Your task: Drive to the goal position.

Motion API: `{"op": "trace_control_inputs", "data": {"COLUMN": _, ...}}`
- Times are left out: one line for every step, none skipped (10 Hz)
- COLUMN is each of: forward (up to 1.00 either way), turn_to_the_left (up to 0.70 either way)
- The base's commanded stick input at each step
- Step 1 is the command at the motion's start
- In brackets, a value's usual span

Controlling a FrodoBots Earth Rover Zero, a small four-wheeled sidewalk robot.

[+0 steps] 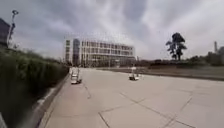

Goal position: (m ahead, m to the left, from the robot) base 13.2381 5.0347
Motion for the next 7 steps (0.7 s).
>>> {"op": "trace_control_inputs", "data": {"forward": 0.70, "turn_to_the_left": 0.00}}
{"op": "trace_control_inputs", "data": {"forward": 0.70, "turn_to_the_left": 0.00}}
{"op": "trace_control_inputs", "data": {"forward": 0.70, "turn_to_the_left": 0.00}}
{"op": "trace_control_inputs", "data": {"forward": 0.70, "turn_to_the_left": 0.00}}
{"op": "trace_control_inputs", "data": {"forward": 0.70, "turn_to_the_left": 0.00}}
{"op": "trace_control_inputs", "data": {"forward": 0.70, "turn_to_the_left": 0.00}}
{"op": "trace_control_inputs", "data": {"forward": 0.70, "turn_to_the_left": 0.00}}
